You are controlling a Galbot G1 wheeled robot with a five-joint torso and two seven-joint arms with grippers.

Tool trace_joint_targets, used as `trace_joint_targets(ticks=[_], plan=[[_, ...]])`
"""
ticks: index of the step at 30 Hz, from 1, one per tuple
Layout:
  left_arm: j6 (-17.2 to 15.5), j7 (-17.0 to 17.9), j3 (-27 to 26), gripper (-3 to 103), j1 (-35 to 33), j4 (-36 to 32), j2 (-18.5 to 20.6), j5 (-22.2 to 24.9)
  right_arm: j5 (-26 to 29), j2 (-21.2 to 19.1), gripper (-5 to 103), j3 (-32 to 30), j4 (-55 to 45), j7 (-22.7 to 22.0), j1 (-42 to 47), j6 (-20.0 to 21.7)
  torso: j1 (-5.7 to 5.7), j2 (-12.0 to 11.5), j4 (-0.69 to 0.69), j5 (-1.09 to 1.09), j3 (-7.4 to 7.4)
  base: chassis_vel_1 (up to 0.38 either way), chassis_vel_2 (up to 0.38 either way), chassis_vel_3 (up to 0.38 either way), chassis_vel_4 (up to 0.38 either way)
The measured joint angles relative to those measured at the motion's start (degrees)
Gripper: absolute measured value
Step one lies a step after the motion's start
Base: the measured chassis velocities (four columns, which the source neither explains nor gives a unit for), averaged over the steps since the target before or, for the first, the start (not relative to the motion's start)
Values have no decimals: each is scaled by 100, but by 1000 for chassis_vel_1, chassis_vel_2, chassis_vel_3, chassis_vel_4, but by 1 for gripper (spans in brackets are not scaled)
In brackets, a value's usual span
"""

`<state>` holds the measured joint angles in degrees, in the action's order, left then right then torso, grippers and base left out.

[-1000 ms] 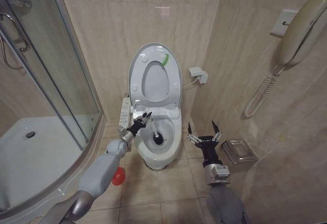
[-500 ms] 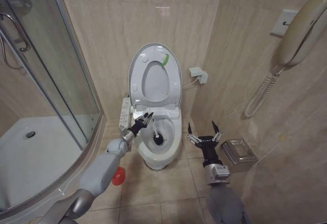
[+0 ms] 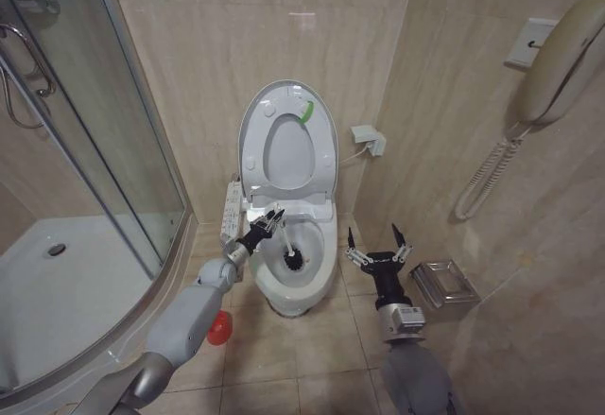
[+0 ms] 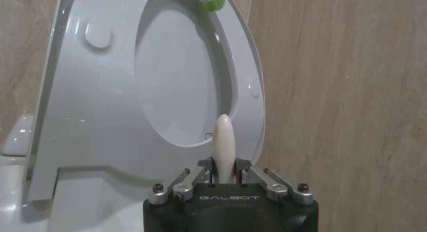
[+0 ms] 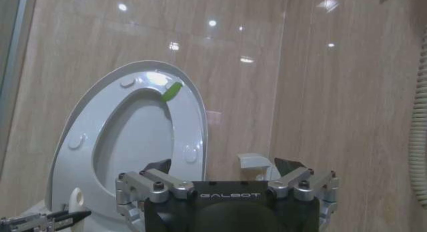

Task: Open the toilet lid, clean the toilet bowl with a toilet brush, close the toilet lid, and flush.

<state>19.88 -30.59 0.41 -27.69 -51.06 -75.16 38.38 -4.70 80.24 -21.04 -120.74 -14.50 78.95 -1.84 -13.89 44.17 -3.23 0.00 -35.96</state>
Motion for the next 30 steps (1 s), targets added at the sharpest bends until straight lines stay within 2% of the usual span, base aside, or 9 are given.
trace_joint_targets(ticks=[17, 27, 30], plan=[[2, -26, 0, 20, -15, -41, -1, -6, 0, 0, 100, 0, 0, 0, 0, 0, 2, 0, -1, 0, 1, -2, 2, 2, -3], [1, -75, -3, 20, -70, -54, 10, -15, 0, 0, 100, 0, 0, 0, -1, 0, -5, -2, -1, -1, -2, -81, 99, 85, -86], [-2, -94, -3, 20, -110, -75, 9, -26, 0, 0, 100, 0, 0, 0, -1, 0, -2, -2, 3, 0, -1, -32, 45, 20, 25]])
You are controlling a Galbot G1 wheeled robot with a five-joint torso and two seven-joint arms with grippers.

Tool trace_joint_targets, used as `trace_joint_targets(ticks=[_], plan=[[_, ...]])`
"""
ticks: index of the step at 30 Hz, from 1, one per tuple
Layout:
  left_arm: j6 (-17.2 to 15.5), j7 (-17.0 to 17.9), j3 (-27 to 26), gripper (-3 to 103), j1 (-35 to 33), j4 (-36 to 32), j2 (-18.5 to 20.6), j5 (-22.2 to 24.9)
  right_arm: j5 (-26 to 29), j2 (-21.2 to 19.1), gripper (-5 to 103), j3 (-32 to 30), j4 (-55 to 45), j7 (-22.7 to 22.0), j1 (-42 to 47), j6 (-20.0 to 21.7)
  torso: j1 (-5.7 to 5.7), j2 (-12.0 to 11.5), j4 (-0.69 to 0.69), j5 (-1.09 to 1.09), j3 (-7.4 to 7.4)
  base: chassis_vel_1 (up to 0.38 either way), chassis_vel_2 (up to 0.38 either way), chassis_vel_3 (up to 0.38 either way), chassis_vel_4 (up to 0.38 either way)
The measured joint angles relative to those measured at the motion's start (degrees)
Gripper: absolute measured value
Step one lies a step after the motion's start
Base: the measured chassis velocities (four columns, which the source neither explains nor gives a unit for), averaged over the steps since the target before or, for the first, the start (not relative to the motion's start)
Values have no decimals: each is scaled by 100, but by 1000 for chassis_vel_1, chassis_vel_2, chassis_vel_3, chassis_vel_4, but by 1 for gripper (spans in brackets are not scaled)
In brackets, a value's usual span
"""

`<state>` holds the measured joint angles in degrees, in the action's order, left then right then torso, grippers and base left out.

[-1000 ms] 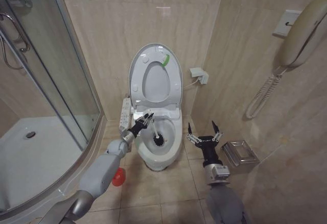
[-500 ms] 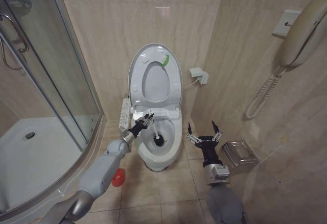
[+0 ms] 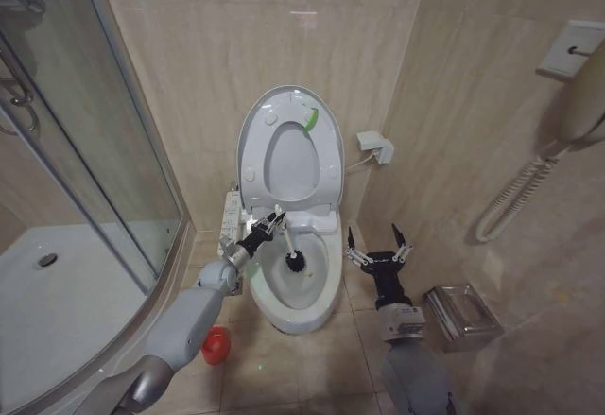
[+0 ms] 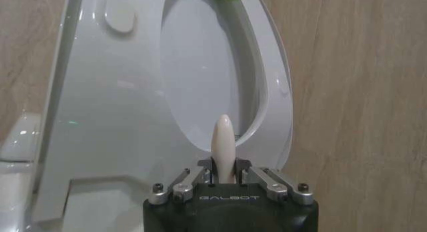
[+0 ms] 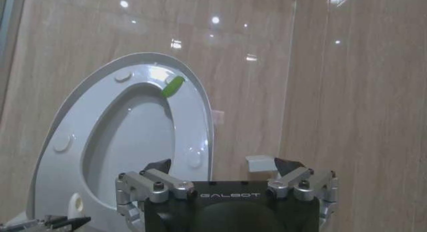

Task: Open the toilet lid, clean the toilet bowl with a toilet brush, close the toilet lid, and flush.

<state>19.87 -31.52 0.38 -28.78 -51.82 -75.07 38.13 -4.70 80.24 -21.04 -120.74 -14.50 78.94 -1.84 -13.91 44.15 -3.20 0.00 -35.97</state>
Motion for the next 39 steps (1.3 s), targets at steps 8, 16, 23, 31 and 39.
trace_joint_targets(ticks=[8, 16, 23, 31, 39], plan=[[39, -76, 25, 20, -54, 13, -10, -131, 0, 0, 100, 0, 0, 0, 2, 0, 5, 2, -5, 0, 3, 13, -32, -18, 22], [95, -155, 44, 20, -27, 134, 2, -195, 0, 0, 100, 0, 0, 0, 1, 0, 2, 1, -2, -1, 1, 0, 0, 0, 0], [463, -230, 38, 20, 132, 667, -63, -873, 0, 0, 100, 0, 0, 0, 1, 0, 3, 1, -4, -1, 1, 0, 0, 0, 0], [576, -310, 148, 20, 250, 1259, -40, -1032, 0, 0, 100, 0, 0, 0, 1, 0, 3, 1, -3, 0, 1, 0, 0, 0, 0], [406, -293, 192, 20, 236, 820, -69, -569, 0, 0, 100, 0, 0, 0, 1, 0, 2, 1, -5, -1, 1, 0, 0, 0, 0]])
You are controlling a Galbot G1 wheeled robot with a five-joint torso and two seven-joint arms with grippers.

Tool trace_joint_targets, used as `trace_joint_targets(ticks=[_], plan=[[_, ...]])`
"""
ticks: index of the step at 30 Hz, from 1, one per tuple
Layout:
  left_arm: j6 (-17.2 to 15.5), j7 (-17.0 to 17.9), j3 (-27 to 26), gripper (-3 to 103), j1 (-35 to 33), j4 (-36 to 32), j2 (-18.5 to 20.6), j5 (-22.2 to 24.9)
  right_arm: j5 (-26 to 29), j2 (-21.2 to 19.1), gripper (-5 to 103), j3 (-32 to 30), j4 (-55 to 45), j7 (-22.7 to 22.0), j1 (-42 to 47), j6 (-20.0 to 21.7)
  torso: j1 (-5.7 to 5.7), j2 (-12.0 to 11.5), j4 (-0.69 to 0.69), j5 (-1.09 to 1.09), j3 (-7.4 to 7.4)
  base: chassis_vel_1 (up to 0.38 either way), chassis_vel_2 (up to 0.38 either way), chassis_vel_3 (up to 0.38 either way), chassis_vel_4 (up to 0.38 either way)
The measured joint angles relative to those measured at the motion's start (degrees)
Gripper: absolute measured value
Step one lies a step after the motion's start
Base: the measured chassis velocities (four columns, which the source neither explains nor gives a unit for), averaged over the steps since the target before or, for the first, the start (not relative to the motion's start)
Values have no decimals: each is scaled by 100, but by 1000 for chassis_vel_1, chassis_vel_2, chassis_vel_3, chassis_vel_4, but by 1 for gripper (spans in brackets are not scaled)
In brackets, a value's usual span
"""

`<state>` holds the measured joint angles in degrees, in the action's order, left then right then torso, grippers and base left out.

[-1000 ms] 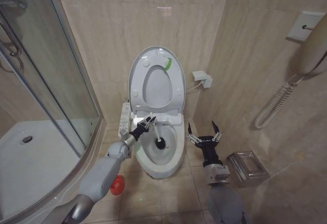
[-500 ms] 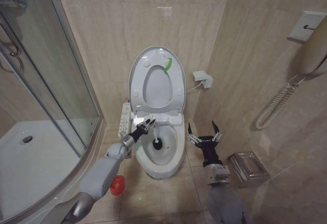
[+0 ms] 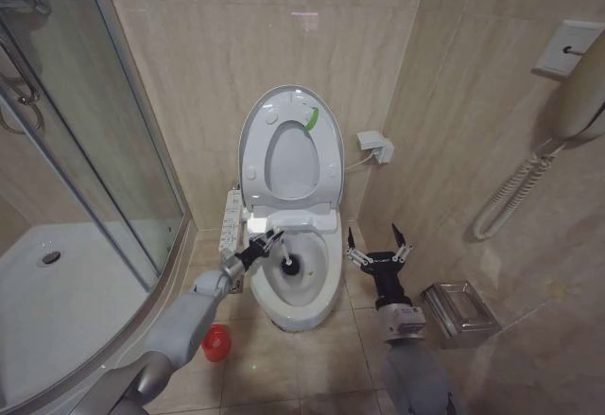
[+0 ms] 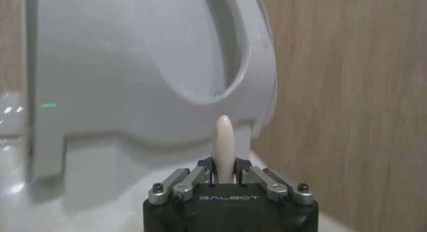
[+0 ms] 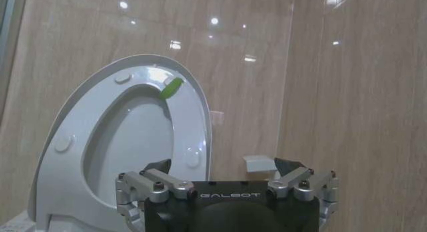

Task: Open the toilet lid, clean the toilet bowl with a toilet brush, close the toilet lid, and flush.

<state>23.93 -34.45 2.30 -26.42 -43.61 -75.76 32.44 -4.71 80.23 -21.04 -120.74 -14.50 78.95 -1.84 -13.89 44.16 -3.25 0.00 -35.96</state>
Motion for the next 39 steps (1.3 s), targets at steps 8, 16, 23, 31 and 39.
trace_joint_targets(ticks=[8, 16, 23, 31, 39], plan=[[-346, 105, -1, 20, -30, -839, -12, 508, 0, 0, 100, 0, 0, 0, 0, 0, 0, 0, 1, 1, 0, 0, 0, 0, 0], [-524, -48, -98, 20, 90, -591, -378, 1182, 0, 0, 100, 0, 0, 0, 0, 0, 0, 0, 0, 2, 0, 0, 0, 0, 0], [-635, -96, -105, 20, -15, -250, -616, 1469, 0, 0, 100, 0, 0, 0, 0, 0, 0, 0, 1, 1, 0, 0, 0, 0, 0], [-12, -384, -278, 20, 20, 764, -592, 603, 0, 0, 100, 0, 0, 0, 0, 0, 1, 2, 1, 1, 2, 0, 0, 0, 0], [282, -437, -301, 20, 59, 638, -428, -44, 0, 0, 100, 0, 0, 0, 0, 0, 0, 1, 1, 0, -1, 0, 0, 0, 0]])
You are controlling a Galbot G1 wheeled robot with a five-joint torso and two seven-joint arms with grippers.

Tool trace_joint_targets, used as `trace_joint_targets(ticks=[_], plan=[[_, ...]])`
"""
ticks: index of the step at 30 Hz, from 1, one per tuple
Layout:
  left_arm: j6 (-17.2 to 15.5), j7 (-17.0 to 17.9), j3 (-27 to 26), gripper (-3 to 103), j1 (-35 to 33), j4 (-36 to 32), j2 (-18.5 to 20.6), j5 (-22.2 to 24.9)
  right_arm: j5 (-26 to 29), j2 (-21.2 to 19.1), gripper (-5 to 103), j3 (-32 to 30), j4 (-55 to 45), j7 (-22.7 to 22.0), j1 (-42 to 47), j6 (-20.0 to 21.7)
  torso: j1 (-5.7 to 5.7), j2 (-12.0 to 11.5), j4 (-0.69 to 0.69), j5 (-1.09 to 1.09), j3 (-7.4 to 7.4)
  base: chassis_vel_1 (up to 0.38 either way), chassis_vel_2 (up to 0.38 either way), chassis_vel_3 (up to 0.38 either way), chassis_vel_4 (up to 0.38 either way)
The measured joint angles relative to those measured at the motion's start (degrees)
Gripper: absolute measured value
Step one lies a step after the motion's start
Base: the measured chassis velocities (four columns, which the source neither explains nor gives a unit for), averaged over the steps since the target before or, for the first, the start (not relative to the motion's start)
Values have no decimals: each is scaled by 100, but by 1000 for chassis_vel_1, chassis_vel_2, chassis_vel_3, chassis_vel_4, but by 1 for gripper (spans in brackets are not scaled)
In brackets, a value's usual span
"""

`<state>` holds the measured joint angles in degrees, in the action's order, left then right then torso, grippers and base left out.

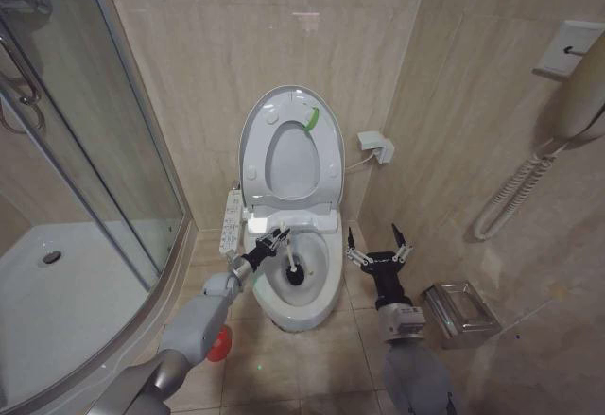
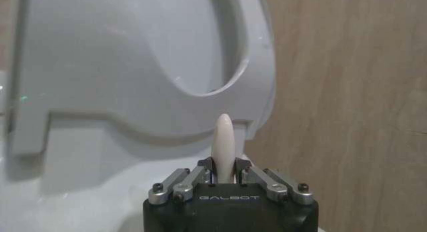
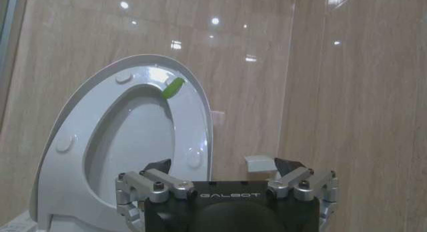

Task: Open the toilet lid, clean the toilet bowl with a toilet brush, close the toilet lid, and flush.

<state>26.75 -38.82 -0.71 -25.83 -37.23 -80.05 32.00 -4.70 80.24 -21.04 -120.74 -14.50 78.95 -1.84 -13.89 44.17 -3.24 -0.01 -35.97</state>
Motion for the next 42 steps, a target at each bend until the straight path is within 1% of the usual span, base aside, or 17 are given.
trace_joint_targets(ticks=[2, 4, 11, 17, 19, 21, 25, 26, 29, 32, 34, 35, 38, 39, 42], plan=[[129, -42, 7, 20, -1, -42, -43, -205, 0, 0, 100, 0, 0, 0, 0, 0, 0, 0, 0, 0, 0, 0, 0, 0, 0], [163, -58, 22, 20, -9, -62, -68, -261, 0, 0, 100, 0, 0, 0, 0, 0, 0, 0, -1, 0, 0, 0, 0, 0, 0], [181, -147, 101, 20, -98, -355, -196, -89, 0, 0, 100, 0, 0, 0, 0, 0, 0, -1, -1, 0, 0, 0, 0, 0, 0], [185, -243, 95, 20, -74, -468, -201, -122, 0, 0, 100, 0, 0, 0, 0, 0, 0, -1, 0, 1, 1, 0, 0, 0, 0], [255, -333, 94, 20, -69, -461, -193, -252, 0, 0, 100, 0, 0, 0, 0, 0, 0, -1, 1, 0, 0, 0, 0, 0, 0], [282, -353, 94, 20, -69, -447, -189, -298, 0, 0, 100, 0, 0, 0, 0, 0, 0, -1, 0, 0, 1, 0, 0, 0, 0], [556, -453, 66, 20, -70, -211, -176, -770, 0, 0, 100, 0, 0, 0, 0, 0, 0, -1, 1, 1, 1, 0, 0, 0, 0], [556, -453, 66, 20, -70, -211, -176, -770, 0, 0, 100, 0, 0, 0, 0, 0, 0, -1, 1, 1, 1, 0, 0, 0, 0], [713, -479, 76, 20, -132, -169, -147, -1097, 0, 0, 100, 0, 0, 0, 0, 0, 0, -1, 1, 1, 1, 0, 0, 0, 0], [764, -492, 82, 20, -172, -194, -111, -1183, 0, 0, 100, 0, 0, 0, 0, 0, 1, 0, 1, 0, 1, 0, 0, 0, 0], [822, -499, 93, 20, -176, -275, -76, -1329, 0, 0, 100, 0, 0, 0, 0, 0, 1, -1, 2, 1, 1, 0, 0, 0, 0], [822, -499, 93, 20, -176, -275, -76, -1329, 0, 0, 100, 0, 0, 0, 0, 0, 1, -1, 2, 1, 1, 0, 0, 0, 0], [985, -516, 98, 20, -138, -552, -87, -1648, 0, 0, 100, 0, 0, 0, 0, 0, 0, -1, 1, 1, 1, 0, 0, 0, 0], [985, -516, 98, 20, -138, -552, -87, -1648, 0, 0, 100, 0, 0, 0, 0, 0, 0, -1, 1, 1, 1, 0, 0, 0, 0], [1005, -522, 99, 20, -142, -948, -158, -1685, 0, 0, 100, 0, 0, 0, 0, 0, 1, -1, 0, 1, 1, 0, 0, 0, 0]])
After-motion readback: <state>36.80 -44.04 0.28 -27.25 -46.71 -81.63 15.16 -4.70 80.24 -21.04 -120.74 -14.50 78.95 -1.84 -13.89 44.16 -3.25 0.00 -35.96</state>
